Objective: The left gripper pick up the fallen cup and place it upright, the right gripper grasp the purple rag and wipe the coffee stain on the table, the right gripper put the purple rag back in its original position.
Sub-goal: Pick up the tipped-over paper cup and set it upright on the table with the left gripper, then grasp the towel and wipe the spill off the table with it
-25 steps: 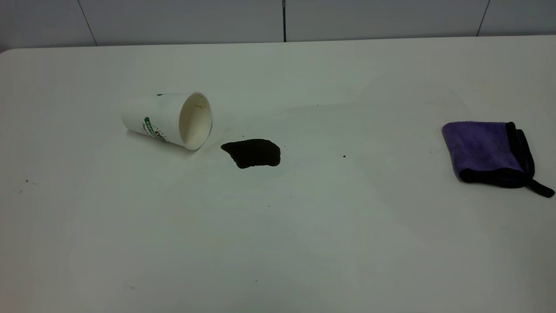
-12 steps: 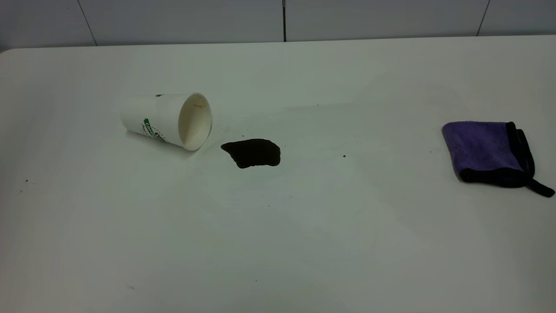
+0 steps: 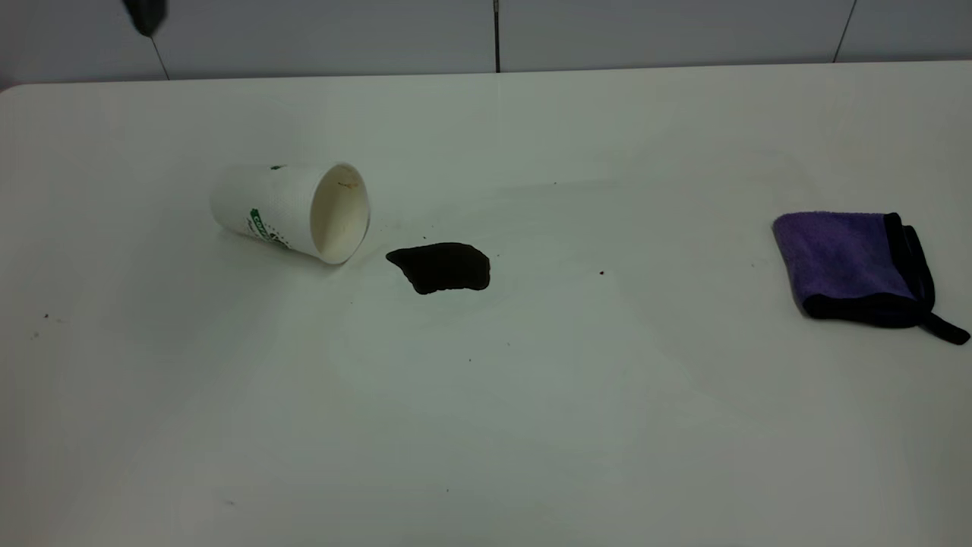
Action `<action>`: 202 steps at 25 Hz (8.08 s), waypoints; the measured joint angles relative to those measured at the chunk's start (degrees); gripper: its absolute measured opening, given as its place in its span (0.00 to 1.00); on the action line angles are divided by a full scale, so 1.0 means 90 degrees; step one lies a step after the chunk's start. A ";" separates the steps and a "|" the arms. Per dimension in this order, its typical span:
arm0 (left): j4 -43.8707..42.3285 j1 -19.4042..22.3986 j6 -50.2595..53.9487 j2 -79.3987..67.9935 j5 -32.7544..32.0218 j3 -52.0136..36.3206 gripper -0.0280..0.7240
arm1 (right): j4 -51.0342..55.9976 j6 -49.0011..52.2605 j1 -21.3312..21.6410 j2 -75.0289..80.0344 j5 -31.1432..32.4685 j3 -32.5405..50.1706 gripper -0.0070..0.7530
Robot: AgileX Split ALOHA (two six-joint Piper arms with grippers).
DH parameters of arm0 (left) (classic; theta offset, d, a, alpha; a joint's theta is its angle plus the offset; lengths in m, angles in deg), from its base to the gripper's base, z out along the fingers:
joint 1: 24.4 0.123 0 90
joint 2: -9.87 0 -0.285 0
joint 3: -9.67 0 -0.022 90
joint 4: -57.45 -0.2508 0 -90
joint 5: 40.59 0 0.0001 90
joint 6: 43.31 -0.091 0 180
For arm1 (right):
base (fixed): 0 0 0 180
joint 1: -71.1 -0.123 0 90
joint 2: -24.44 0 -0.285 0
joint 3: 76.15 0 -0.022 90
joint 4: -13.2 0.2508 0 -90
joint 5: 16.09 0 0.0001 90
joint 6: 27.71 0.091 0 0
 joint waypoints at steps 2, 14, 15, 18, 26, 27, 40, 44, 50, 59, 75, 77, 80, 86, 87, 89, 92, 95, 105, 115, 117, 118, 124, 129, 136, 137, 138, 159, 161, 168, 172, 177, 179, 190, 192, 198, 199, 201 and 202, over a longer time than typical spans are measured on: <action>-0.0467 -0.0349 0.0334 -0.0681 -0.0127 0.0430 0.92 | 0.0000 0.0000 0.0000 0.0000 0.0000 0.0000 0.32; -0.0867 -0.0776 0.0523 -0.3135 0.0026 0.1973 0.92 | 0.0000 0.0000 0.0000 0.0000 0.0000 0.0000 0.32; -0.0969 -0.0776 0.0576 -0.3258 0.0040 0.2007 0.92 | 0.0000 0.0000 0.0000 0.0000 0.0000 0.0000 0.32; -0.1329 -0.0776 0.0818 -0.3691 0.0062 0.2123 0.92 | 0.0000 0.0000 0.0000 0.0000 0.0000 0.0000 0.32; -0.1941 -0.0357 0.1255 -0.4366 0.0429 0.2344 0.81 | 0.0000 0.0000 0.0000 0.0000 0.0000 0.0000 0.32; -0.2019 -0.0284 0.1261 -0.4374 0.0396 0.2344 0.76 | 0.0000 0.0000 0.0000 0.0000 0.0000 0.0000 0.32; -0.0743 0.0081 -0.0128 -0.2579 0.0276 0.2996 0.05 | 0.0000 0.0000 0.0000 0.0000 0.0000 0.0000 0.32; 0.1443 0.0704 -0.1677 -0.2220 0.0425 0.3212 0.05 | 0.0000 0.0000 0.0000 0.0000 0.0000 0.0000 0.32; 0.4468 0.1801 -0.3979 -0.2382 0.0273 0.3217 0.05 | 0.0000 0.0000 0.0000 0.0000 0.0000 0.0000 0.32; 0.5805 0.2577 -0.4846 -0.3356 0.0054 0.3219 0.05 | 0.0000 0.0000 0.0000 0.0000 0.0000 0.0000 0.32; 0.6272 0.2577 -0.5392 -0.3967 0.0333 0.3224 0.54 | 0.0000 0.0000 0.0000 0.0000 0.0000 0.0000 0.32; 0.6298 0.2577 -0.5512 -0.3847 0.0123 0.3306 0.72 | 0.0000 0.0000 0.0000 0.0000 0.0000 0.0000 0.32; 0.6241 0.2587 -0.5585 -0.3435 -0.0448 0.3604 0.94 | 0.0000 0.0000 0.0000 0.0000 0.0000 0.0000 0.32; 0.5954 0.2689 -0.5513 -0.2064 -0.2087 0.4322 0.96 | 0.0000 0.0000 0.0000 0.0000 0.0000 0.0000 0.32; 0.5889 0.2716 -0.5451 -0.1862 -0.2320 0.4352 0.94 | 0.0000 0.0000 0.0000 0.0000 0.0000 0.0000 0.32; 0.5697 0.2763 -0.5252 -0.1379 -0.2331 0.4376 0.89 | 0.0000 0.0000 0.0000 0.0000 0.0000 0.0000 0.32; 0.5466 0.2799 -0.4912 -0.0795 -0.2331 0.4383 0.80 | 0.0000 0.0000 0.0000 0.0000 0.0000 0.0000 0.32; 0.5251 0.2806 -0.4668 -0.0342 -0.2331 0.4368 0.70 | 0.0000 0.0000 0.0000 0.0000 0.0000 0.0000 0.32; 0.4867 0.2810 -0.3932 0.2142 -0.2331 0.1636 0.49 | 0.0000 0.0000 0.0000 0.0000 0.0000 0.0000 0.32; 0.4455 0.2810 -0.3964 0.4893 -0.2331 -0.1860 0.41 | 0.0000 0.0000 0.0000 0.0000 0.0000 0.0000 0.32; 0.4455 0.2810 -0.3964 0.5395 -0.2331 -0.2536 0.41 | 0.0000 0.0000 0.0000 0.0000 0.0000 0.0000 0.32; 0.4455 0.2810 -0.3964 0.5672 -0.2331 -0.2878 0.41 | 0.0000 0.0000 0.0000 0.0000 0.0000 0.0000 0.32; 0.4447 0.2810 -0.3932 0.7268 -0.2296 -0.4359 0.41 | 0.0000 0.0000 0.0000 0.0000 0.0000 0.0000 0.32; 0.4440 0.2819 -0.3853 0.8619 -0.2153 -0.4909 0.41 | 0.0000 0.0000 0.0000 0.0000 0.0000 0.0000 0.32; 0.3858 0.2828 -0.3209 1.0500 -0.2136 -0.5028 0.41 | 0.0000 0.0000 0.0000 0.0000 0.0000 0.0000 0.32; 0.3735 0.2828 -0.3120 1.0677 -0.2143 -0.5028 0.41 | 0.0000 0.0000 0.0000 0.0000 0.0000 0.0000 0.32; 0.3612 0.2828 -0.3028 1.0863 -0.2151 -0.5028 0.41 | 0.0000 0.0000 0.0000 0.0000 0.0000 0.0000 0.32; 0.3666 0.2828 -0.2892 1.1874 -0.2043 -0.5368 0.41 | 0.0000 0.0000 0.0000 0.0000 0.0000 0.0000 0.32; 0.3666 0.2828 -0.2892 1.1874 -0.2038 -0.5368 0.41 | 0.0000 0.0000 0.0000 0.0000 0.0000 0.0000 0.32; 0.3666 0.2828 -0.2892 1.1874 -0.2028 -0.5368 0.41 | 0.0000 0.0000 0.0000 0.0000 0.0000 0.0000 0.32; 0.3666 0.2828 -0.2892 1.1874 -0.2023 -0.5368 0.41 | 0.0000 0.0000 0.0000 0.0000 0.0000 0.0000 0.32; 0.3666 0.2828 -0.2892 1.1874 -0.2023 -0.5368 0.41 | 0.0000 0.0000 0.0000 0.0000 0.0000 0.0000 0.32; 0.3666 0.2828 -0.2892 1.1874 -0.2023 -0.5368 0.41 | 0.0000 0.0000 0.0000 0.0000 0.0000 0.0000 0.32; 0.3666 0.2828 -0.2892 1.1874 -0.2023 -0.5368 0.41 | -0.0369 0.0000 0.0000 0.0087 -0.0020 0.0000 0.32; 0.3666 0.2828 -0.2892 1.1874 -0.2023 -0.5368 0.41 | -0.0687 0.0000 0.0000 0.0474 -0.0076 -0.0051 0.33; 0.3666 0.2828 -0.2892 1.1874 -0.2023 -0.5368 0.41 | -0.1057 0.0388 0.0000 0.3178 -0.1066 -0.0950 0.54; 0.3666 0.2828 -0.2892 1.1874 -0.2023 -0.5368 0.41 | -0.1119 0.0415 0.0000 0.3784 -0.1283 -0.1110 0.60; 0.3666 0.2828 -0.2892 1.1874 -0.2016 -0.5368 0.41 | -0.1169 0.0420 0.0000 0.4986 -0.1776 -0.1497 0.76; 0.3666 0.2828 -0.2892 1.1874 -0.2016 -0.5368 0.41 | -0.1168 0.0413 0.0000 0.5464 -0.2016 -0.1678 0.84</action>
